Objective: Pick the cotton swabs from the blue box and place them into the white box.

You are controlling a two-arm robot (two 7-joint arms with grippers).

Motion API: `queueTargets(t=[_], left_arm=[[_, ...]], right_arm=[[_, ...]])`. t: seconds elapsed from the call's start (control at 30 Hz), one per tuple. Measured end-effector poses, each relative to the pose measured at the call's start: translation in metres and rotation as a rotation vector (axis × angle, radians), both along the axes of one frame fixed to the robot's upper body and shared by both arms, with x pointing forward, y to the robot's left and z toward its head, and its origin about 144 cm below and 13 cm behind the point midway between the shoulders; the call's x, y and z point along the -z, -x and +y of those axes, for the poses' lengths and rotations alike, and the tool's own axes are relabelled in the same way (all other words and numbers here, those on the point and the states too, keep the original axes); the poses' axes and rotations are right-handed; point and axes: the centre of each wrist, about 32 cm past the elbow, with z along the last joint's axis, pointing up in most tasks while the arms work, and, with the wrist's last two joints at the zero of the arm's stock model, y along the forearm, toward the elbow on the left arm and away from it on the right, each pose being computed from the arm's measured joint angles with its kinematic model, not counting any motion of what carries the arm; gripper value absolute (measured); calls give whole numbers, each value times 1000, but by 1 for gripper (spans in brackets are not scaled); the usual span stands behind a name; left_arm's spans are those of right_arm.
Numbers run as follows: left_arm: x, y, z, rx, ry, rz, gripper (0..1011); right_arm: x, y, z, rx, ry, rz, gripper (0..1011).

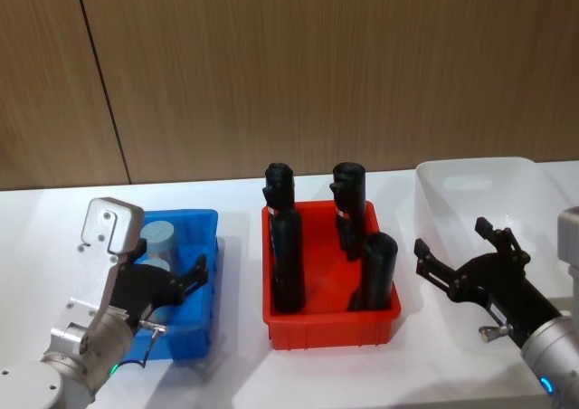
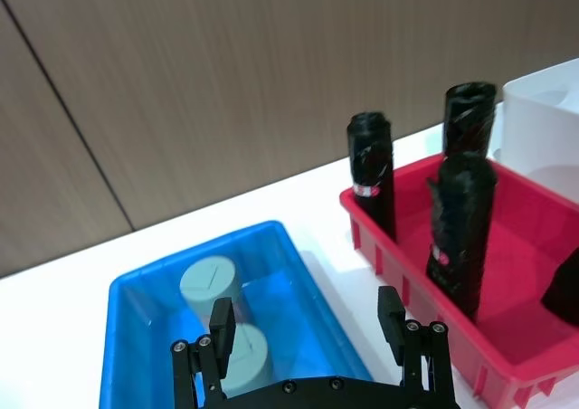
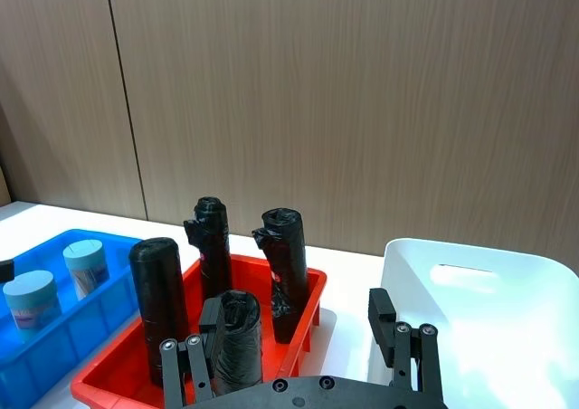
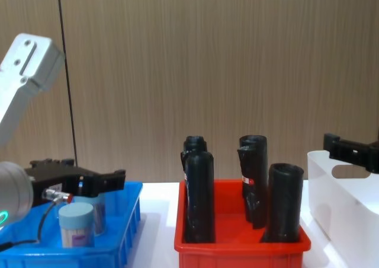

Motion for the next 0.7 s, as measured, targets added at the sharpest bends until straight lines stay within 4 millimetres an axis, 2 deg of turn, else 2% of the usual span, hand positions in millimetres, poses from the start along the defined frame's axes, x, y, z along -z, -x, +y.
queueTargets(t=[0.7], left_arm=[[10,-7,13,-117,38,113,1004]], right_arm=[[0,0,0,0,0,0,1001]])
